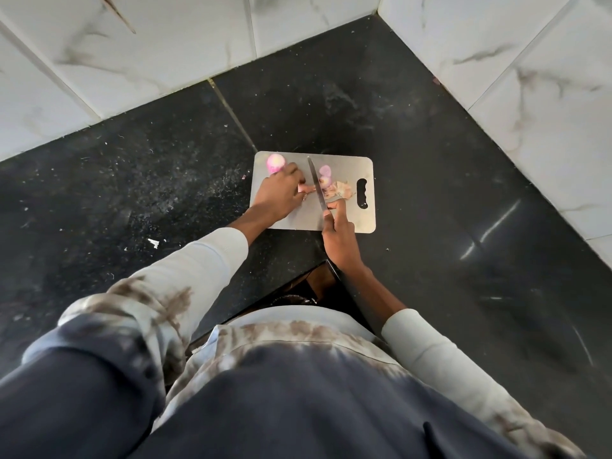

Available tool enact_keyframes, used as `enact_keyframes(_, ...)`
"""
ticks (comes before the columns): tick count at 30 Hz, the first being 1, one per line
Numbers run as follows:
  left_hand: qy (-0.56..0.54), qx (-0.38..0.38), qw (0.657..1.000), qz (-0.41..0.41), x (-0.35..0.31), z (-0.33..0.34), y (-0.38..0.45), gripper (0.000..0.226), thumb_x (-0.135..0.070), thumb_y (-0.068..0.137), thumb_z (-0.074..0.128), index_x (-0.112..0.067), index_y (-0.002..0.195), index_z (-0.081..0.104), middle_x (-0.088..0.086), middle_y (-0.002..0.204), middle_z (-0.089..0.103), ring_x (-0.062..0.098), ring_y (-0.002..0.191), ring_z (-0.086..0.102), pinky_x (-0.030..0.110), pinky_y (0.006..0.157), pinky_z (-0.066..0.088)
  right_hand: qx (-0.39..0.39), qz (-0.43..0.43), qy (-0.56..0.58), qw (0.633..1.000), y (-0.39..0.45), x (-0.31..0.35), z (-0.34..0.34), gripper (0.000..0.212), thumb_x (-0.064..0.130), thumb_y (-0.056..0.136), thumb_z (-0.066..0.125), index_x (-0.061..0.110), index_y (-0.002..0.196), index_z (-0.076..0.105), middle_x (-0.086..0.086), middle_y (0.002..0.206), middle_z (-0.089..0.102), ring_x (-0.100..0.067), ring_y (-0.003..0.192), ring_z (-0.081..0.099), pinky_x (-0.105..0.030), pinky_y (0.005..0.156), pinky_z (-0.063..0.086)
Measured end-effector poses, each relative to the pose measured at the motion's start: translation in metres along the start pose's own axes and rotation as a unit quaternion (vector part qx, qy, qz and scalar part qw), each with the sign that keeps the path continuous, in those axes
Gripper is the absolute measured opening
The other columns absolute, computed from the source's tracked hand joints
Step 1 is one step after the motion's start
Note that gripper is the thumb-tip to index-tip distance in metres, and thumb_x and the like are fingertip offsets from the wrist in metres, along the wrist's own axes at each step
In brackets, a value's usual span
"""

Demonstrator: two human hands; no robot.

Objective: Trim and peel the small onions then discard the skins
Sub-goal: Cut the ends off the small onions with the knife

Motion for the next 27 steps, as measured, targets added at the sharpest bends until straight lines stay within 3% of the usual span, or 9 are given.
enact_keyframes(7,-0.1,-0.036,0.989,-0.102,0.001,0.008,0.004,0.014,-0.011,0.1,0.071,-0.01,0.112,0.078,0.009,0.114,0.077,0.026,0.1,0.074,0.03,0.087,0.059,0.016,-0.026,-0.017,0.999,0.001,0.01,0.004,0.05,0.024,0.115,0.04,0.017,0.162,0.024,-0.012,0.091,0.064,-0.029,0.071,0.065,-0.044,0.065,0.048)
enact_keyframes(14,-0.13,-0.03,0.985,-0.111,0.002,0.013,0.008,0.014,-0.008,0.095,0.076,-0.012,0.108,0.08,0.006,0.11,0.077,0.023,0.098,0.074,0.036,0.09,0.065,0.015,-0.04,-0.026,0.999,0.003,0.003,0.01,0.053,0.021,0.114,0.041,0.014,0.163,0.023,-0.02,0.095,0.067,-0.033,0.074,0.066,-0.045,0.065,0.05)
enact_keyframes(19,-0.142,-0.045,0.983,-0.111,0.005,0.013,0.006,0.011,-0.005,0.093,0.077,-0.013,0.1,0.077,0.005,0.106,0.076,0.02,0.095,0.071,0.029,0.084,0.059,0.017,-0.049,-0.028,0.998,0.007,-0.001,0.016,0.051,0.024,0.114,0.04,0.015,0.161,0.023,-0.023,0.087,0.068,-0.036,0.068,0.068,-0.058,0.065,0.058)
enact_keyframes(21,-0.137,-0.05,0.984,-0.1,0.003,0.014,0.005,0.009,-0.005,0.094,0.074,-0.012,0.097,0.074,0.006,0.105,0.075,0.021,0.093,0.069,0.028,0.081,0.055,0.014,-0.052,-0.026,0.998,0.009,-0.005,0.015,0.05,0.023,0.114,0.04,0.014,0.161,0.023,-0.02,0.079,0.066,-0.034,0.061,0.064,-0.056,0.059,0.056)
enact_keyframes(25,-0.129,-0.045,0.987,-0.084,0.003,0.016,0.006,0.008,-0.003,0.093,0.07,-0.009,0.098,0.071,0.011,0.11,0.074,0.026,0.098,0.069,0.033,0.086,0.057,0.015,-0.055,-0.016,0.998,0.015,0.0,0.01,0.048,0.016,0.114,0.041,0.012,0.16,0.027,-0.001,0.064,0.055,-0.019,0.049,0.055,-0.038,0.047,0.042)
enact_keyframes(27,-0.124,-0.045,0.988,-0.077,0.002,0.018,0.007,0.008,-0.002,0.092,0.068,-0.009,0.096,0.069,0.013,0.109,0.074,0.028,0.097,0.069,0.031,0.083,0.053,0.001,-0.064,-0.011,0.998,0.021,0.005,0.012,0.048,0.015,0.113,0.04,0.012,0.16,0.028,-0.004,0.062,0.055,-0.024,0.046,0.053,-0.038,0.045,0.037)
Point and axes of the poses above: each hand's wrist, its own y-axis towards the middle knuckle, its own z-axis out of the palm, x = y × z, the point moved 1 cm from there along y, towards the middle knuckle
